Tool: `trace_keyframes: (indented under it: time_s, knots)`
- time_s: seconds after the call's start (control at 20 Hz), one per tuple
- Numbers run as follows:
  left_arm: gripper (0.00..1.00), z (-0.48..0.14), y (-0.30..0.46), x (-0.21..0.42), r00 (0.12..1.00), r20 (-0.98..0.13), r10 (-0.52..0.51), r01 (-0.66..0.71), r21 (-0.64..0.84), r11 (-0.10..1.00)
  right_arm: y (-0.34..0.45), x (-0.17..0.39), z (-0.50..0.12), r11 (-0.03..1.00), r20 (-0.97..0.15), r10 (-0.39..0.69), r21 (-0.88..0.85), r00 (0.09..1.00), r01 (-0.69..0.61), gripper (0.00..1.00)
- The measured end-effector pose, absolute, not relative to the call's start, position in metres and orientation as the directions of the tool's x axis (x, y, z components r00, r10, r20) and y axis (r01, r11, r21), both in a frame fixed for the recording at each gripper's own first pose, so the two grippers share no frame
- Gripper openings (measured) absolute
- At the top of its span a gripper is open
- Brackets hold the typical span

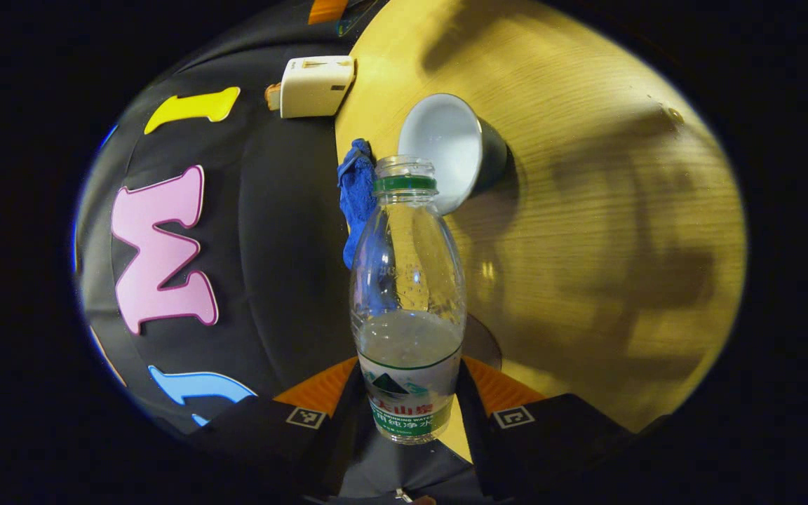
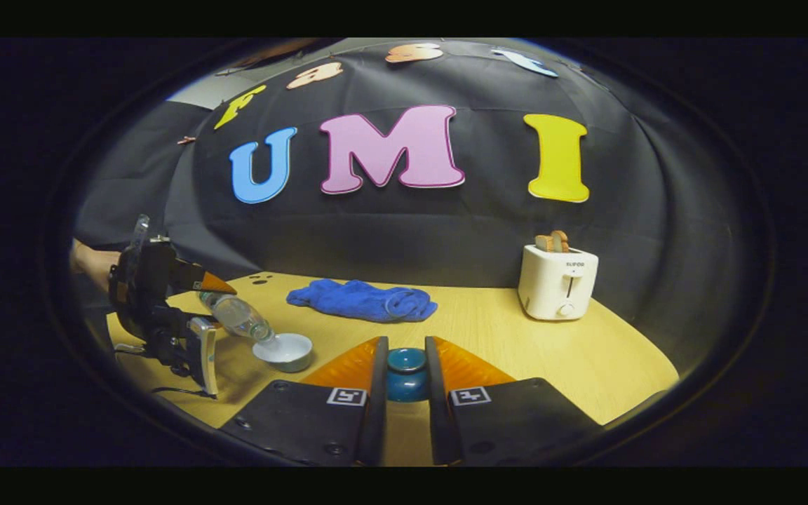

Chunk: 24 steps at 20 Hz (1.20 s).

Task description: Open the teacup lid with one hand, grasp the water bottle and pour water into the teacup with the other hand; after pouring, place the water bottle on the coaster and then close the teacup lid.

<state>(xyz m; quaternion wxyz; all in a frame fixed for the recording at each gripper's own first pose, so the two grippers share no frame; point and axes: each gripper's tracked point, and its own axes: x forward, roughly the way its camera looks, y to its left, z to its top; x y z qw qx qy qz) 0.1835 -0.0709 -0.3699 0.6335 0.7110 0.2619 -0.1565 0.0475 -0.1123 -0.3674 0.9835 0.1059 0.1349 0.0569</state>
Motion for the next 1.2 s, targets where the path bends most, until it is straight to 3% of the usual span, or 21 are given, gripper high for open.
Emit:
trace_keyframes:
  time_s: [0.1,0.15,0.2,0.55,0.6,0.65,0.9,1.1,1.15,1.2]
  knots:
    - [0.71,-0.370,-0.073,0.186,0.815,-0.553,0.174,0.571,0.817,-0.079,-0.112,0.048,-0.367,0.970,-0.251,0.140,0.228,0.958,-0.082,0.29]
    - [0.71,-0.370,-0.073,0.187,0.816,-0.550,0.176,0.570,0.817,-0.088,-0.112,0.048,-0.367,0.970,-0.249,0.140,0.227,0.958,-0.082,0.24]
    - [0.71,-0.368,-0.072,0.187,0.819,-0.546,0.178,0.567,0.818,-0.099,-0.112,0.048,-0.367,0.971,-0.248,0.140,0.226,0.959,-0.083,0.29]
    - [0.71,-0.360,-0.072,0.193,0.847,-0.500,0.178,0.528,0.828,-0.187,-0.115,0.047,-0.365,0.972,-0.242,0.138,0.221,0.960,-0.084,0.29]
    - [0.71,-0.358,-0.072,0.194,0.851,-0.494,0.177,0.522,0.830,-0.196,-0.115,0.047,-0.366,0.972,-0.241,0.138,0.222,0.961,-0.084,0.24]
    - [0.71,-0.357,-0.073,0.194,0.855,-0.488,0.175,0.517,0.831,-0.205,-0.115,0.047,-0.366,0.972,-0.241,0.137,0.222,0.961,-0.083,0.34]
    - [0.71,-0.350,-0.073,0.199,0.872,-0.457,0.174,0.488,0.832,-0.263,-0.117,0.046,-0.364,0.972,-0.236,0.131,0.219,0.963,-0.079,0.24]
    - [0.71,-0.341,-0.073,0.206,0.888,-0.429,0.166,0.460,0.831,-0.314,-0.118,0.045,-0.363,0.972,-0.231,0.128,0.222,0.965,-0.076,0.24]
    - [0.71,-0.339,-0.073,0.207,0.893,-0.422,0.159,0.451,0.830,-0.328,-0.118,0.044,-0.364,0.971,-0.231,0.130,0.225,0.964,-0.077,0.28]
    - [0.71,-0.337,-0.073,0.208,0.898,-0.413,0.154,0.440,0.829,-0.344,-0.118,0.043,-0.364,0.971,-0.231,0.130,0.226,0.964,-0.077,0.24]
